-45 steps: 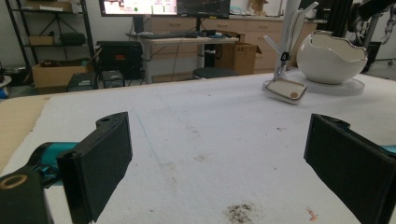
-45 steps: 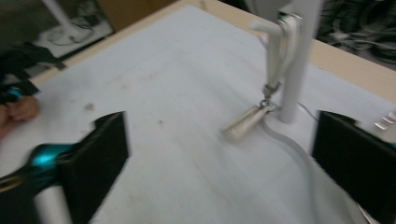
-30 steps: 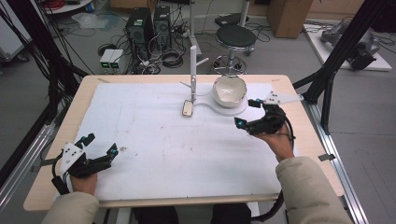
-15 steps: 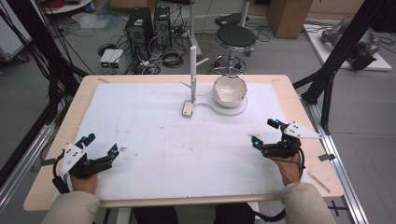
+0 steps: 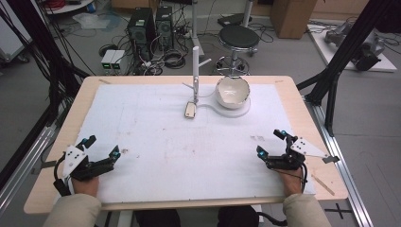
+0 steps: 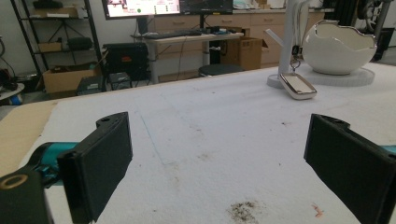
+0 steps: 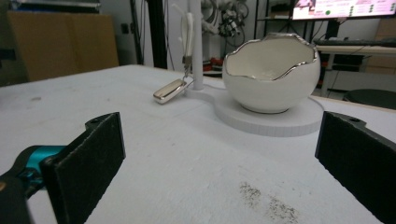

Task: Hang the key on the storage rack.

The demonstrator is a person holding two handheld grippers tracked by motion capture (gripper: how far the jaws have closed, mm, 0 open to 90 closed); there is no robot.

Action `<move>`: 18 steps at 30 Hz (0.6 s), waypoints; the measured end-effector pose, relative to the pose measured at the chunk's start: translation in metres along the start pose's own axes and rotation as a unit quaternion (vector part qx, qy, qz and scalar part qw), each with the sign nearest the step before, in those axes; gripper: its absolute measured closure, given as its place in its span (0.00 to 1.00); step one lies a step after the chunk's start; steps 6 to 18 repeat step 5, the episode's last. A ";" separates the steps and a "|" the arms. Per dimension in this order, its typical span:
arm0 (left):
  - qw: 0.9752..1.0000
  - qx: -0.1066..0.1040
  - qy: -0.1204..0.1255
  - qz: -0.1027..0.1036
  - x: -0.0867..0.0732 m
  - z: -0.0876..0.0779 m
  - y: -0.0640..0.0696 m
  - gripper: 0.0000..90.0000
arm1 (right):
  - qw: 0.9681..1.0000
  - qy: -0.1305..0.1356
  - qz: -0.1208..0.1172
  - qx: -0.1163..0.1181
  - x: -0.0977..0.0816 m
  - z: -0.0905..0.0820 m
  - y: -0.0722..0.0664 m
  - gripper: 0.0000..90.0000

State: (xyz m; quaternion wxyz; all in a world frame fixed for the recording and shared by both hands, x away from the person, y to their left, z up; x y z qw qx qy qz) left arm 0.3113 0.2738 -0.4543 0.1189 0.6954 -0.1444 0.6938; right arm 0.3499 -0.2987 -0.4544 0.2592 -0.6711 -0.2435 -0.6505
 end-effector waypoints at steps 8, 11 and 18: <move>1.000 0.001 0.004 -0.003 0.000 -0.001 -0.001 0.09 | 1.000 0.003 0.003 -0.008 0.000 -0.001 0.001 0.01; 1.000 0.001 0.004 -0.003 0.000 -0.001 -0.001 0.09 | 1.000 0.003 0.003 -0.008 0.000 -0.001 0.001 0.01; 1.000 0.001 0.004 -0.003 0.000 -0.001 -0.001 0.09 | 1.000 0.003 0.003 -0.008 0.000 -0.001 0.001 0.01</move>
Point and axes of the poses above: each handheld gripper's, and its own axes: z roughly forward along the jaws, x roughly out of its top, y roughly to its right, the point moved 5 cm from there along z, roughly forward along the jaws, and after that the axes turned 3 degrees about y, right-handed, at the moved point
